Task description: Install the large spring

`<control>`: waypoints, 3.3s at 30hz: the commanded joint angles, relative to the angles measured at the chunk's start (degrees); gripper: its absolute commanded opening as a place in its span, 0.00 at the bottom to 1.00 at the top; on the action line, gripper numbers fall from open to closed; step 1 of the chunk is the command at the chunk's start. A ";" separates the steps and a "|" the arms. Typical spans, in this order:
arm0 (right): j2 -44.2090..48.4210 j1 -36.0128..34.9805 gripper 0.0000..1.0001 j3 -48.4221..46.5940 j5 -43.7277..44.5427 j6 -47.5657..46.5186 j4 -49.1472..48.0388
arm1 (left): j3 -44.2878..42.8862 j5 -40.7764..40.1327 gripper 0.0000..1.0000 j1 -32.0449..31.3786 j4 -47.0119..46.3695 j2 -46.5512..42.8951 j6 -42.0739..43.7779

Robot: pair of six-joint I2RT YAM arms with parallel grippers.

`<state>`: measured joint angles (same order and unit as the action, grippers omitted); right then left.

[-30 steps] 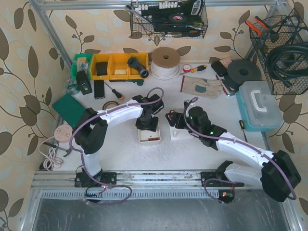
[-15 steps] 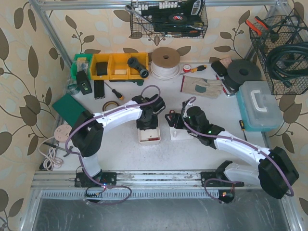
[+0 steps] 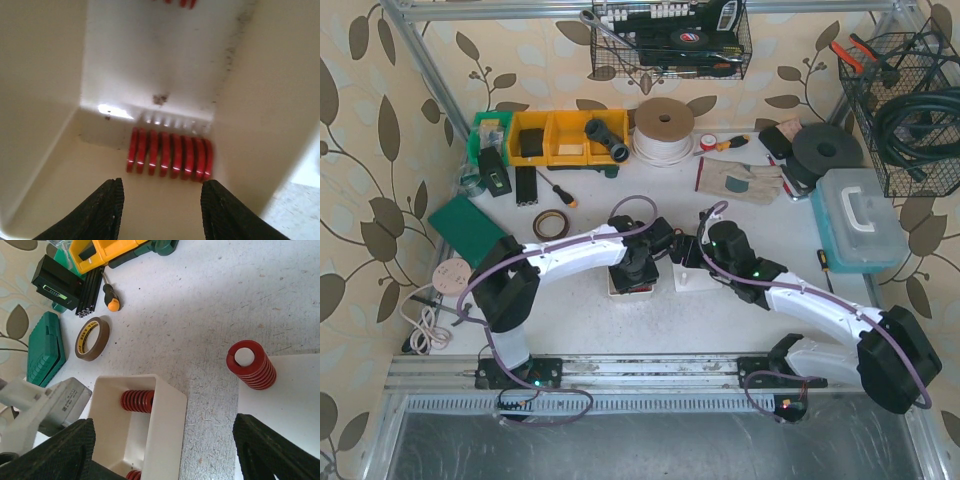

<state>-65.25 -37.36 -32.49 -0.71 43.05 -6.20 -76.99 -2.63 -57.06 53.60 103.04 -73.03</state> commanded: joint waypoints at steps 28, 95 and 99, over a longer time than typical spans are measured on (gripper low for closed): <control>-0.62 0.01 0.76 -1.80 -2.02 -0.77 -0.61 | 6.21 -9.46 0.43 3.44 -16.05 -3.11 5.68; -52.91 -20.85 0.46 -59.44 -3.16 -10.56 68.00 | 34.70 12.34 0.45 34.62 -26.59 -41.83 22.75; -55.84 -21.01 0.47 -60.93 -2.87 -11.62 68.42 | 34.11 12.04 0.45 35.35 -25.57 -41.94 23.11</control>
<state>-117.97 -57.63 -91.18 -4.91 31.75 60.90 -41.85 9.06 -22.81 26.98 62.46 -51.22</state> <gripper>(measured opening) 0.467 0.454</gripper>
